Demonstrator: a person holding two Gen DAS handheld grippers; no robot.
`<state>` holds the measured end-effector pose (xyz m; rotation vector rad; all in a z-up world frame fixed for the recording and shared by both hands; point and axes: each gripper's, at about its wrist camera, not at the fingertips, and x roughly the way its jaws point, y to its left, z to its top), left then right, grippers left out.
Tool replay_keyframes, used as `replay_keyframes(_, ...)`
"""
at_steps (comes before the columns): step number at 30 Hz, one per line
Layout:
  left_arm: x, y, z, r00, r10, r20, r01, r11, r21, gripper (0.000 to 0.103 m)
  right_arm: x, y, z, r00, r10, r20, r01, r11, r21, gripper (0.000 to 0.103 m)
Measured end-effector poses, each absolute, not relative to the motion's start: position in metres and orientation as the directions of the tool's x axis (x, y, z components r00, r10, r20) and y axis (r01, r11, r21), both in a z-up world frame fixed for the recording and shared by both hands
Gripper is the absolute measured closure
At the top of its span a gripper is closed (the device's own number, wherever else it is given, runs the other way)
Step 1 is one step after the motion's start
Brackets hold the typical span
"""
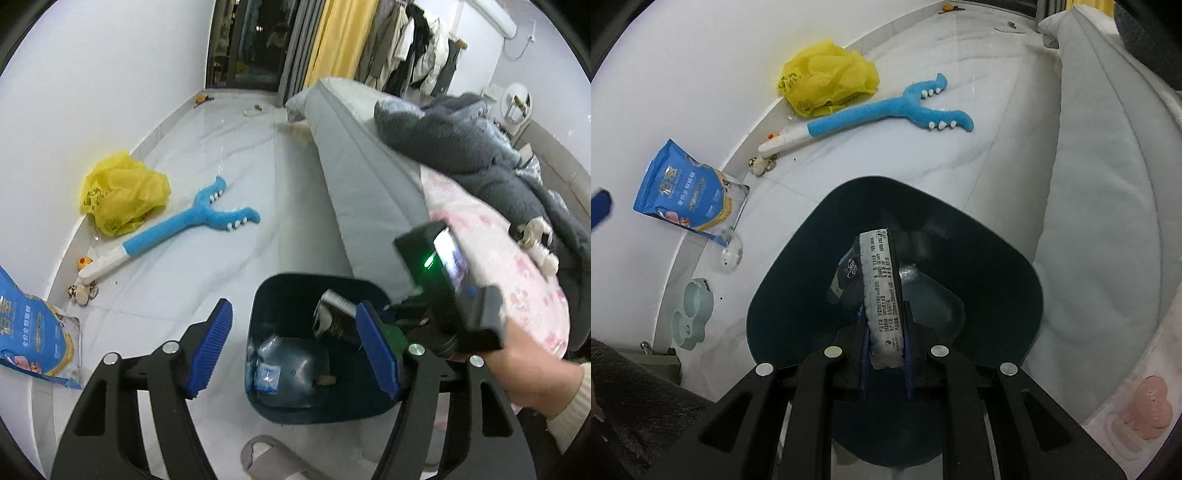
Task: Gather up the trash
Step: 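Carry both items over the green bin and release them inside, then move both tools back over the bed toward the white tissue wads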
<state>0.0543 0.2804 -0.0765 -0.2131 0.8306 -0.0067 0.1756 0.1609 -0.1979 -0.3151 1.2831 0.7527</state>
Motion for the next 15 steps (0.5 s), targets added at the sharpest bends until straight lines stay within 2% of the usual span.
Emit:
replay_keyframes(3, 0.052, 0.278, -0.065, 0.712, -0.072, -0.699, -0.075, 0.981, -0.178, 0.032, 0.173, 0.16, -0.2, 0.086, 0.321, -0.943, -0.656, 0.731, 0.189, 0.086)
replay_keyframes(5, 0.051, 0.275, -0.058, 0.731, -0.061, -0.679, -0.074, 0.983, -0.168, 0.032, 0.171, 0.157, -0.198, 0.086, 0.321, -0.943, -0.653, 0.733, 0.19, 0.082)
replay_keyframes(8, 0.048, 0.271, -0.045, 0.765, -0.048, -0.642, -0.067, 0.986, -0.154, 0.032, 0.166, 0.154, -0.195, 0.097, 0.323, -0.942, -0.656, 0.732, 0.183, 0.056)
replay_keyframes(12, 0.046, 0.261, -0.029, 0.805, -0.036, -0.592, -0.059, 0.988, -0.141, 0.032, 0.157, 0.149, -0.184, 0.116, 0.346, -0.931, -0.673, 0.717, 0.182, 0.056)
replay_keyframes(15, 0.047, 0.254, -0.021, 0.82, -0.036, -0.572, -0.056, 0.988, -0.143, 0.032, 0.152, 0.142, -0.168, 0.143, 0.388, -0.91, -0.687, 0.701, 0.191, 0.05)
